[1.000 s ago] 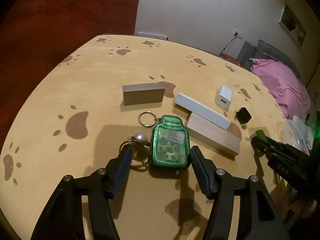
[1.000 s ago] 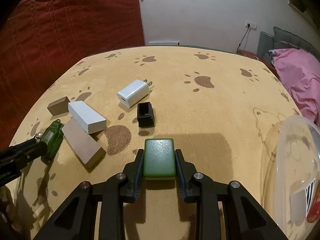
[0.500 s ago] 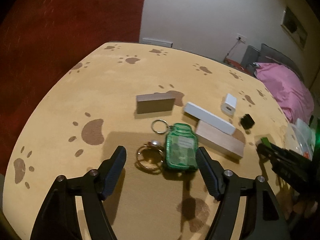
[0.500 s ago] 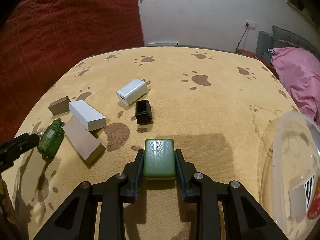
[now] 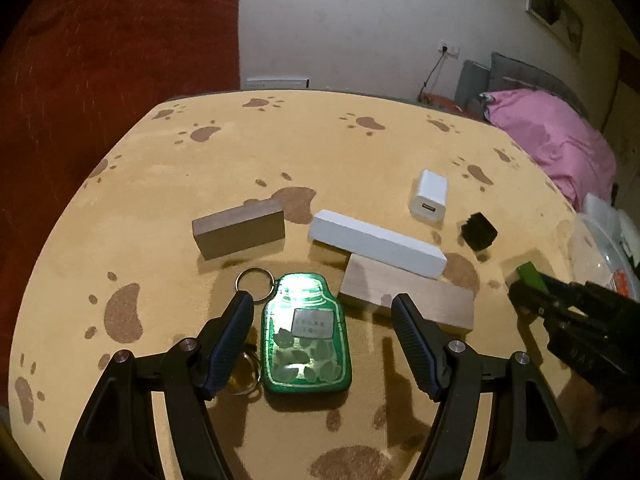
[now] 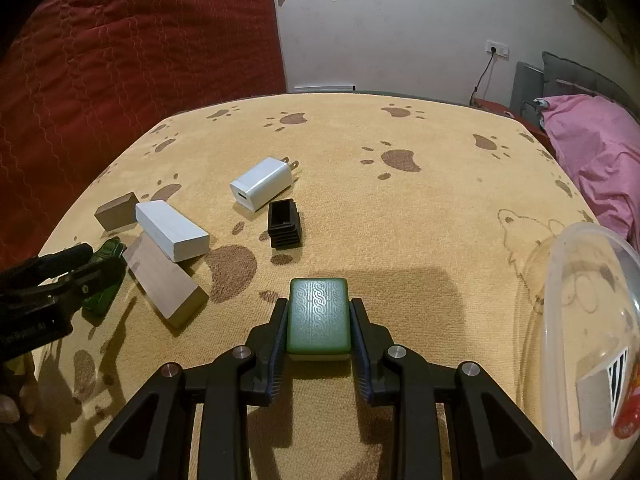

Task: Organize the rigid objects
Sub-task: 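Close the left tool on the green keychain tin while right holds the tile, then carry the tile into the bowl and release with right tool while left carries tin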

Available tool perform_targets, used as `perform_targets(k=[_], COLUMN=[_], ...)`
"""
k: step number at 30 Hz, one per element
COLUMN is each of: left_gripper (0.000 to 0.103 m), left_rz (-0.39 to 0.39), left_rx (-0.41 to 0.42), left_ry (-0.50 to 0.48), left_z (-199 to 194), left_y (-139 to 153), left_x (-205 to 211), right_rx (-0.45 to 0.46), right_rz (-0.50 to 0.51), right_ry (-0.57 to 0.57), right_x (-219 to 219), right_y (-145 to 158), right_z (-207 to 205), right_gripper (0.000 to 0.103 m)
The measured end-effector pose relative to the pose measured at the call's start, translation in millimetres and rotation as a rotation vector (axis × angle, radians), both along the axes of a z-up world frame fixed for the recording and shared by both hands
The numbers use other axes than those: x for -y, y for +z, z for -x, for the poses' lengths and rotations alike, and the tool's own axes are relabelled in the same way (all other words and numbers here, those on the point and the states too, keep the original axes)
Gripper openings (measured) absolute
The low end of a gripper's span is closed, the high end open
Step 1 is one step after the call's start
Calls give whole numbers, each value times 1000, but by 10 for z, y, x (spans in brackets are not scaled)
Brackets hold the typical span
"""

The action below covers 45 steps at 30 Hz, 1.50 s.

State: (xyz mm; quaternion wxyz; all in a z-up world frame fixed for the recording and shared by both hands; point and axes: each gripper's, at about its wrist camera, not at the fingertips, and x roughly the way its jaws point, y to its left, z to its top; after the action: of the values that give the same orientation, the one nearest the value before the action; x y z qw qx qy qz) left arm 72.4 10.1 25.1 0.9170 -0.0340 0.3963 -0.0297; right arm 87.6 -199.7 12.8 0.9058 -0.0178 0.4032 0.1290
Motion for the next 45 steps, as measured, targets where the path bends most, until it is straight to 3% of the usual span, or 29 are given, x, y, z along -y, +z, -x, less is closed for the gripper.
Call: perform_targets(k=[5, 9, 11, 12, 13, 28, 35, 45], left_gripper=[72, 71, 63, 49, 45, 47, 45, 45], left_rz=[-48, 46, 53, 29, 22, 46, 59, 75], left_rx=[-21, -40, -37, -37, -41, -59, -44, 41], left_ry=[-23, -55, -64, -62, -67, -57, -48, -76], left_z=[-43, -171, -162, -142, -129, 138, 249, 358], left_y=[-31, -72, -75, -77, -81, -112, -103, 219], left_x=[19, -91, -107, -94, -83, 25, 57, 307], right_rx=[1, 1, 1, 2, 3, -1, 18, 67], right_rz=[5, 4, 6, 10, 11, 21, -36, -95], right_ry=[0, 1, 0, 1, 1, 7, -8, -74], right_x=[-5, -1, -6, -11, -4, -16, 139, 531], right_y=[-4, -5, -6, -7, -5, -3, 97, 279], right_z=[3, 4, 6, 8, 7, -17, 109, 342], right_gripper=[31, 31, 31, 31, 31, 31, 30, 30])
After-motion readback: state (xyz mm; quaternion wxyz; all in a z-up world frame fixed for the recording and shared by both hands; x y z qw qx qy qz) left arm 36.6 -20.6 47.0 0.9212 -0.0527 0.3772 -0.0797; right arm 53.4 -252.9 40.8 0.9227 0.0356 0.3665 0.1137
